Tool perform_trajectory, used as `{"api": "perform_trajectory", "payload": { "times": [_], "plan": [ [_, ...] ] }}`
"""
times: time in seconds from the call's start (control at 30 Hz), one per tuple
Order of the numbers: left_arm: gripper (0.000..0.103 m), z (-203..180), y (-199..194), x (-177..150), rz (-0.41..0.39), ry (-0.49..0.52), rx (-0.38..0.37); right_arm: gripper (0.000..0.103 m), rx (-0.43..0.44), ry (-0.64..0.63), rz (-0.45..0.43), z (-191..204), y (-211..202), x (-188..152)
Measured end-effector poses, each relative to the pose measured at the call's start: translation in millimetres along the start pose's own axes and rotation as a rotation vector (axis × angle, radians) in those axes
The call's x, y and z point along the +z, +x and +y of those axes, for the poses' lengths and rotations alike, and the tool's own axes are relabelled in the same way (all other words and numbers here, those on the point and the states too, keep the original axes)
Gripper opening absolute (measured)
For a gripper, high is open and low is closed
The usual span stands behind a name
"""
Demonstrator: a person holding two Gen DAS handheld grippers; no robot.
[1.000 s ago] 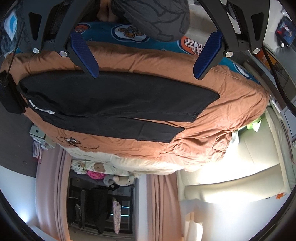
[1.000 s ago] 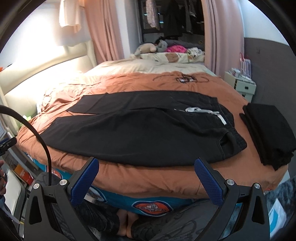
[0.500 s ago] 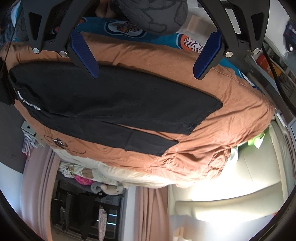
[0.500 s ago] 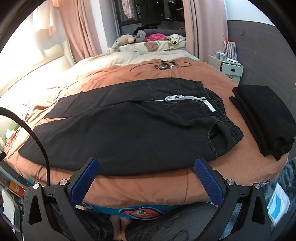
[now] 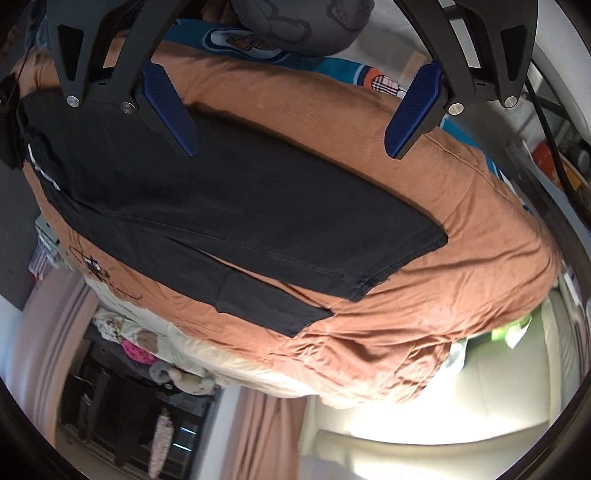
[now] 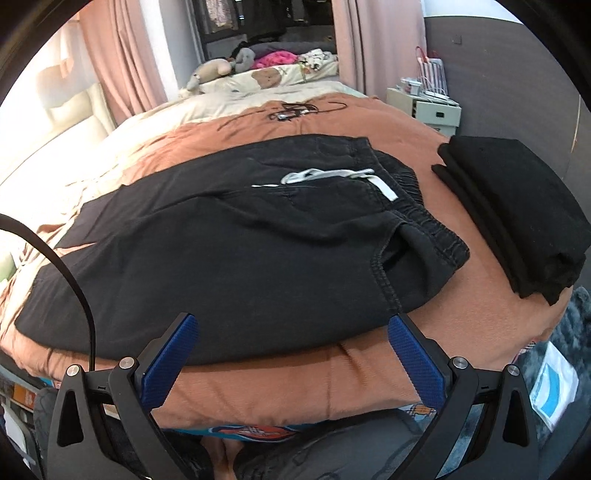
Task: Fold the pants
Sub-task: 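Move both tools down toward the hems of the black jeans and sweatpants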
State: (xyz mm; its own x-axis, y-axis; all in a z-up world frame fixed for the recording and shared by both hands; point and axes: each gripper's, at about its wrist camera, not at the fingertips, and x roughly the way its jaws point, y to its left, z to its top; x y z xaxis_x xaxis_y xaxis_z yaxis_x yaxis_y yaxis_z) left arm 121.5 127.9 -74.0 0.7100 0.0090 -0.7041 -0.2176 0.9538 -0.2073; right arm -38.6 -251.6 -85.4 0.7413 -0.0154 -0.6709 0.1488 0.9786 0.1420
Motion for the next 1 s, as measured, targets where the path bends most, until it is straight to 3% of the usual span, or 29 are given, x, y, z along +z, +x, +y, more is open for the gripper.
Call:
{"api": "perform_trajectory", "payload": {
  "times": [0.23,0.37,0.63,0.7,0.83,1.0],
  "plan": [
    [0.093,28,24,10,0.031,-0.066,0.021,0.103,0.007,0.045,0.033,-17,14,11],
    [0.082,46,38,17,0.05,-0.11,0.028,0.103,0.019,0.08,0.041,-31,22,15],
    [0.077,77,69,27,0.083,-0.195,0.004,0.089,0.031,0.165,0.055,-61,41,11],
    [0.069,85,77,28,0.098,-0.227,-0.012,0.086,0.038,0.187,0.064,-70,45,10],
    [0.059,107,92,28,0.104,-0.336,-0.049,0.085,0.054,0.229,0.075,-85,52,7],
    [0.054,124,105,30,0.128,-0.405,-0.024,0.085,0.062,0.285,0.095,-97,66,6]
  ]
}}
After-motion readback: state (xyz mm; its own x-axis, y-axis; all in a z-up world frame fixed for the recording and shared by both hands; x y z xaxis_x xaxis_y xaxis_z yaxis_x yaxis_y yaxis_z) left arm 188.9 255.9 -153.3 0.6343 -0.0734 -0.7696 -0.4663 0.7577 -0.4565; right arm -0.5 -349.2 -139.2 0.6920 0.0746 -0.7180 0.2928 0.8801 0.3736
